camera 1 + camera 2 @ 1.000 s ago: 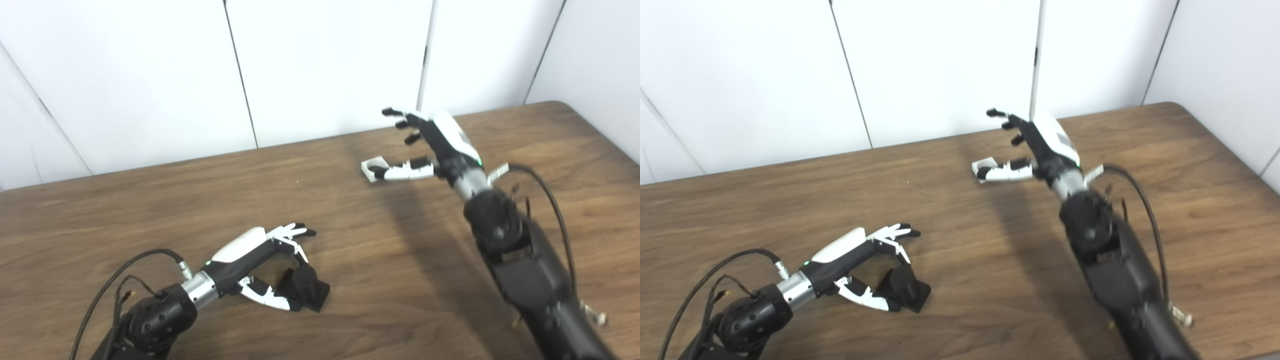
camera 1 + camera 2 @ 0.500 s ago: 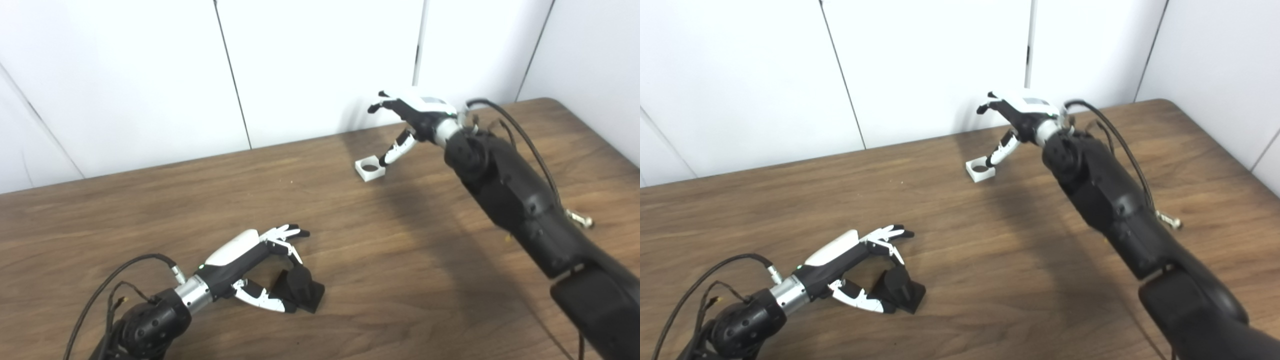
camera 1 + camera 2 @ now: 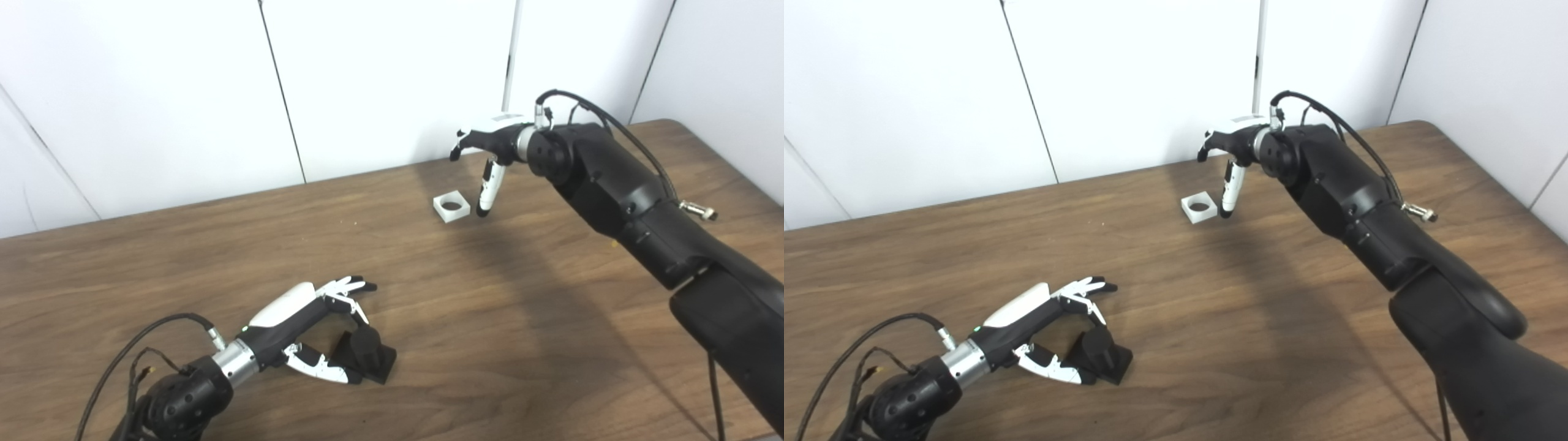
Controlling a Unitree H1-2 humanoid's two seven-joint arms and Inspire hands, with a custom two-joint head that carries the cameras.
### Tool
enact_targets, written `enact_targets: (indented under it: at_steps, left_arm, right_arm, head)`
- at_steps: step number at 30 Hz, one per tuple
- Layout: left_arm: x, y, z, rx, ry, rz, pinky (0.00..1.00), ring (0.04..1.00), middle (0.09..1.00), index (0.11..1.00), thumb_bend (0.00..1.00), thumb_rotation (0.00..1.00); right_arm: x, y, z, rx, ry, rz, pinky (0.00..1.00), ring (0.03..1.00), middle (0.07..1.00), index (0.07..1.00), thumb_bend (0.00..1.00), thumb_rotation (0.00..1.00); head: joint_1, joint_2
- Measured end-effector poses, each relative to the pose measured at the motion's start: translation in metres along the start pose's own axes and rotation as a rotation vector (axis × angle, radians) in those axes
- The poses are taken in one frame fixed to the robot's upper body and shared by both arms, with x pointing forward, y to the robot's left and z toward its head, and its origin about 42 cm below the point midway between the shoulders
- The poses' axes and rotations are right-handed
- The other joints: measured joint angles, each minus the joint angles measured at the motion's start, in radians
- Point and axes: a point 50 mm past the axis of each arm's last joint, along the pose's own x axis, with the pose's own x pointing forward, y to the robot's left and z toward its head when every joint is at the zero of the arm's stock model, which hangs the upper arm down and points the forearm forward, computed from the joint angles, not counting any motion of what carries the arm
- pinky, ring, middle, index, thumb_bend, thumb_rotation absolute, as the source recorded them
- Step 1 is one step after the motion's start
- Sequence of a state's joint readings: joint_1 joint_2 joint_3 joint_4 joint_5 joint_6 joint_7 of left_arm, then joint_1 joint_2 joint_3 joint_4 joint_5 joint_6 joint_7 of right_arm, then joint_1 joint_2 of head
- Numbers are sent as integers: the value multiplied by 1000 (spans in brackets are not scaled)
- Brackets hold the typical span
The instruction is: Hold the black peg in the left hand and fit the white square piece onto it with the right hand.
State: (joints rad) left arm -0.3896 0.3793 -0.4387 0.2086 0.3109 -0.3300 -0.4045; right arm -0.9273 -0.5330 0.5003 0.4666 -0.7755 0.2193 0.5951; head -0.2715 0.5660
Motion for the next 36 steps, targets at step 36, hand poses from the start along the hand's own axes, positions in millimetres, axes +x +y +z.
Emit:
enact_targets:
  at_steps: [36]
  left_arm:
    - [-6,-5,2,-16,24,8,1000,1000,947,492,521,71]
  right_arm:
    - [36,48,12,-4,-20,13,969,964,935,717,720,212]
  head:
    - [43,25]
